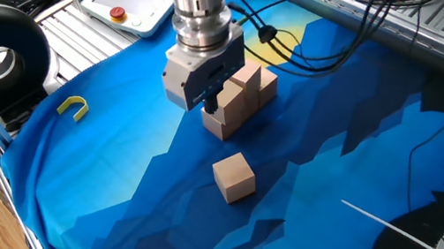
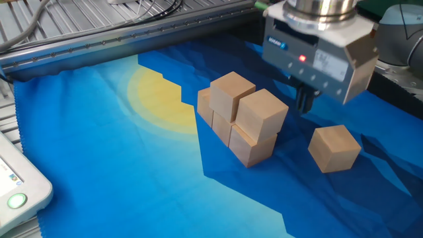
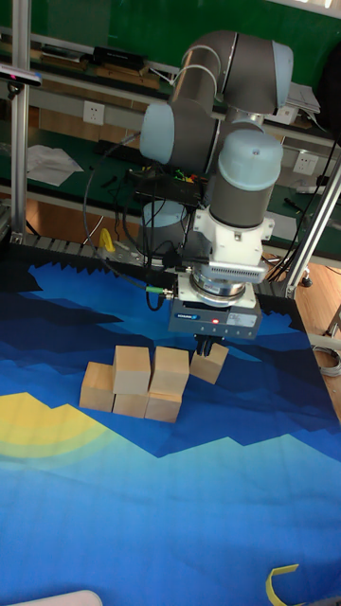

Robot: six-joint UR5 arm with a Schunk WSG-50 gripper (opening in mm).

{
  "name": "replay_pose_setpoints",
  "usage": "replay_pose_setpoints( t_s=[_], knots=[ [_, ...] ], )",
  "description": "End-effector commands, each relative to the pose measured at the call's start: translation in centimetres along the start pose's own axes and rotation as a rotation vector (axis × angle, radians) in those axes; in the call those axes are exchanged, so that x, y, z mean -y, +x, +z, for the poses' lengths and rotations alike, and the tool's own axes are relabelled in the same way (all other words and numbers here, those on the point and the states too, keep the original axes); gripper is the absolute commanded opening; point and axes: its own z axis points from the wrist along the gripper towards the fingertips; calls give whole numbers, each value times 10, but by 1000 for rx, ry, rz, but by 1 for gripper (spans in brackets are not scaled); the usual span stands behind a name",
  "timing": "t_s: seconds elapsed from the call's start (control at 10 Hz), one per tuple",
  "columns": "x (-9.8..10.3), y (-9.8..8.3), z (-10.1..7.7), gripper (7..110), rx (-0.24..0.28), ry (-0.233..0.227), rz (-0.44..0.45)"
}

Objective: Stack the blocks into a pyramid shape

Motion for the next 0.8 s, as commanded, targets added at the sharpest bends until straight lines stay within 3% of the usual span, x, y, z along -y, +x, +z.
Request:
replay_pose_setpoints(
  t_s=[0.0,0.7],
  knots=[
    [4,-14,15,7,24,9,-3],
    [22,-18,14,7,24,47,-17]
  ],
)
